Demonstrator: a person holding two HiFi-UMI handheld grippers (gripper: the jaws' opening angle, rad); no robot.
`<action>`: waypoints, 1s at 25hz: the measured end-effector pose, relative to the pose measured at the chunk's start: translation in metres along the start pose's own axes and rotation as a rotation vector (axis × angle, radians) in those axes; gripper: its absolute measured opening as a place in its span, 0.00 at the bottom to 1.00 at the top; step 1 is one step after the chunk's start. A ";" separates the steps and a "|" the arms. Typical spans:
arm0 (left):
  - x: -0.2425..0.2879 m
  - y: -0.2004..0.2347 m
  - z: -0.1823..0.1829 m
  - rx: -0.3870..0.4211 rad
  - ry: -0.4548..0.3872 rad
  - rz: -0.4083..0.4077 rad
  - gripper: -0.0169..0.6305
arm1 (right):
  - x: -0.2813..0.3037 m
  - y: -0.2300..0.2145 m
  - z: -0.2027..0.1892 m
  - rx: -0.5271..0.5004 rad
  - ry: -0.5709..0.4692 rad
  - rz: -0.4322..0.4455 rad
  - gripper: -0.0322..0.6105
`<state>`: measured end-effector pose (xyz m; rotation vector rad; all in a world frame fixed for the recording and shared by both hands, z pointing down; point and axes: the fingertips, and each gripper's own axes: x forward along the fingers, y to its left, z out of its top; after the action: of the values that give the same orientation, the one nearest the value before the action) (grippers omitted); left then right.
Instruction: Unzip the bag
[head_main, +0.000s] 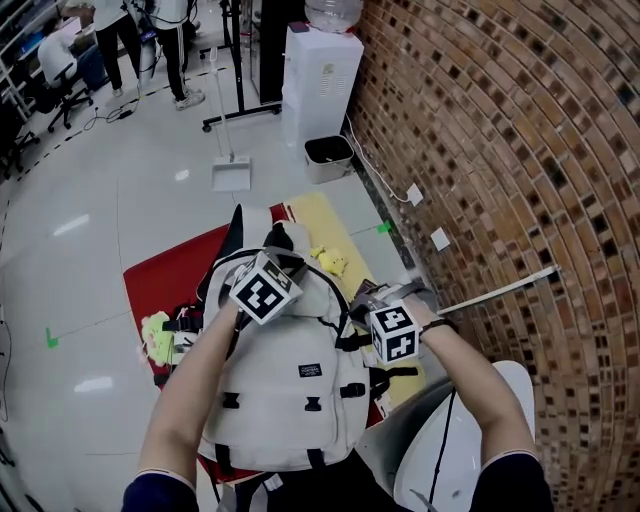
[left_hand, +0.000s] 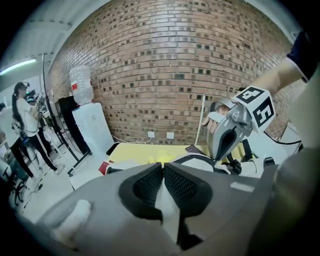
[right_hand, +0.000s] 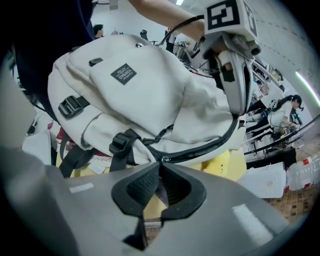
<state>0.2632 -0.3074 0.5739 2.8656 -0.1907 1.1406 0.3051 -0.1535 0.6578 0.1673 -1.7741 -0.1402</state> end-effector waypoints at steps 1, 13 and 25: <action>0.001 0.000 -0.001 0.000 0.000 0.007 0.06 | 0.002 0.002 0.000 0.009 0.009 -0.006 0.09; -0.005 -0.004 -0.014 -0.128 -0.021 0.082 0.17 | -0.004 -0.011 -0.003 0.356 -0.049 -0.126 0.19; -0.113 -0.031 0.011 -0.248 -0.269 0.092 0.20 | -0.141 -0.075 0.101 0.753 -0.513 -0.511 0.07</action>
<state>0.1932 -0.2668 0.4880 2.7967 -0.4450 0.6802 0.2382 -0.2000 0.4871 1.2200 -2.1845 0.1441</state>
